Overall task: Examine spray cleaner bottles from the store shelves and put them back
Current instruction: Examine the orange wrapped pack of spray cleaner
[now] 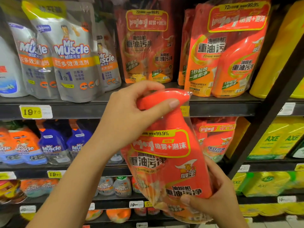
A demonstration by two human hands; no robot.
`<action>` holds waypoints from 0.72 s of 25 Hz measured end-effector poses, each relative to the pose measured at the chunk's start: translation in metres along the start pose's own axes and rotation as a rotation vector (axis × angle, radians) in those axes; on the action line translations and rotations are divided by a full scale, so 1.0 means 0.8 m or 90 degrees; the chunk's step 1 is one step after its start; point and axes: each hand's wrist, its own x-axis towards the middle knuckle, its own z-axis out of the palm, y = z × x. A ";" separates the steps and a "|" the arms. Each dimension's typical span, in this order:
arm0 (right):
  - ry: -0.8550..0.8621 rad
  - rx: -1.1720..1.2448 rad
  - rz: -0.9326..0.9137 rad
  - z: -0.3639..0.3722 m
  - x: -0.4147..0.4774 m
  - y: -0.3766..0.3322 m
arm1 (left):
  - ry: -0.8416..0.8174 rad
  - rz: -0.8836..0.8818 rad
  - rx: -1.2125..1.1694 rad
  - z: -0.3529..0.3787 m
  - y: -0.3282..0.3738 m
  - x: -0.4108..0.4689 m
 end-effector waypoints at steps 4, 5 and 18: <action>-0.002 0.072 0.025 -0.003 0.005 -0.001 | 0.023 0.024 -0.007 -0.006 -0.020 0.001; -0.003 0.107 0.036 -0.004 0.006 -0.002 | 0.063 0.016 -0.018 -0.011 -0.030 -0.001; 0.056 0.342 0.079 0.000 0.043 -0.036 | -0.073 -0.353 -0.400 0.023 -0.097 -0.083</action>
